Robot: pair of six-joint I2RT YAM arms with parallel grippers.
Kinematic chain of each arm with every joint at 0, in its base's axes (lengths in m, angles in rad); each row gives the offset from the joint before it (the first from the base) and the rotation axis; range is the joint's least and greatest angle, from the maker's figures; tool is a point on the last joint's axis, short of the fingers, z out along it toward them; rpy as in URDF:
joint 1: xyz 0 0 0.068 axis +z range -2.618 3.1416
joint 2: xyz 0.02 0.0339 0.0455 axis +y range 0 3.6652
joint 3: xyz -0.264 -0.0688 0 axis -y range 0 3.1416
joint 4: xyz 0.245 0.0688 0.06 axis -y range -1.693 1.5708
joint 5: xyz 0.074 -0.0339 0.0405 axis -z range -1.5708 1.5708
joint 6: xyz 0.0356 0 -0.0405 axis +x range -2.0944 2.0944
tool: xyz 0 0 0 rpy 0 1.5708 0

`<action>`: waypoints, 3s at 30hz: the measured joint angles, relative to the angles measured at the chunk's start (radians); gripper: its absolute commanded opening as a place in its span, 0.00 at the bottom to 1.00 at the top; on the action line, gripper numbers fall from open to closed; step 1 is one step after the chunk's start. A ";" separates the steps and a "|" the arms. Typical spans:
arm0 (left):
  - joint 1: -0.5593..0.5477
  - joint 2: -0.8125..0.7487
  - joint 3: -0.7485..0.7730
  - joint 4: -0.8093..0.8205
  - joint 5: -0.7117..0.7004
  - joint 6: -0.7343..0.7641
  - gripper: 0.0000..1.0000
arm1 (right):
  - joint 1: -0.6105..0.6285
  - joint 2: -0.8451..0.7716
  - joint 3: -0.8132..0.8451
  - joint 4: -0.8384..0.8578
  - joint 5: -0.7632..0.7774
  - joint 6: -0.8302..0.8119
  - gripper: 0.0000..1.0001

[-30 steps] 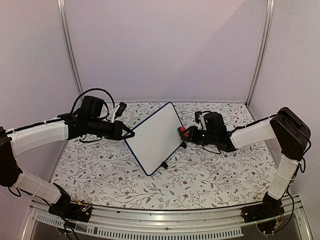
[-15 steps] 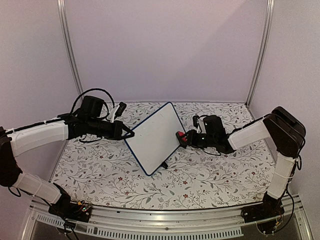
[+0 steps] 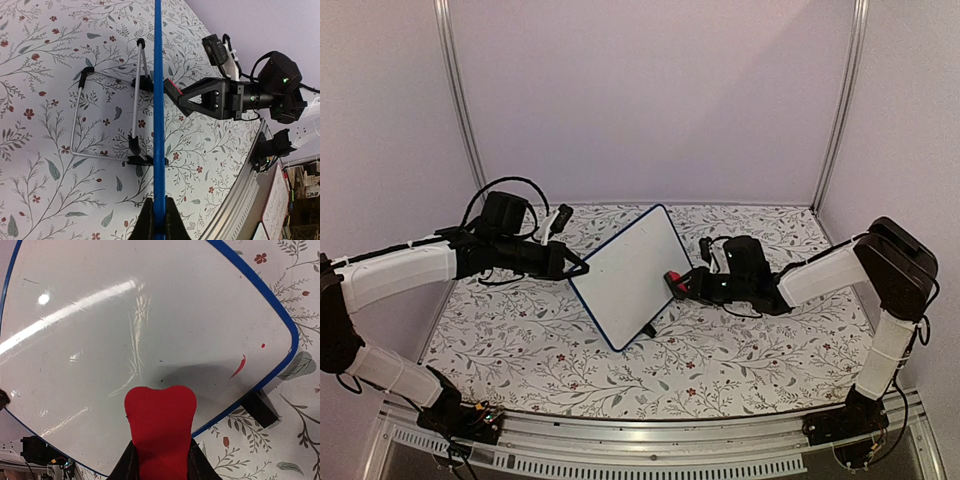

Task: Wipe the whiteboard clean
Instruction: Erase the whiteboard on the whiteboard stand.

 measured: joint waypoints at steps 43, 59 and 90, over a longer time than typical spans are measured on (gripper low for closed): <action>0.000 0.000 0.000 0.002 0.005 0.000 0.00 | -0.147 0.045 -0.013 0.092 -0.042 0.282 0.07; 0.003 0.000 0.000 0.002 0.000 -0.006 0.00 | -0.155 0.126 0.002 0.162 -0.113 0.324 0.07; 0.008 0.000 0.000 0.001 0.000 -0.009 0.00 | -0.111 0.131 0.004 0.178 -0.101 0.354 0.07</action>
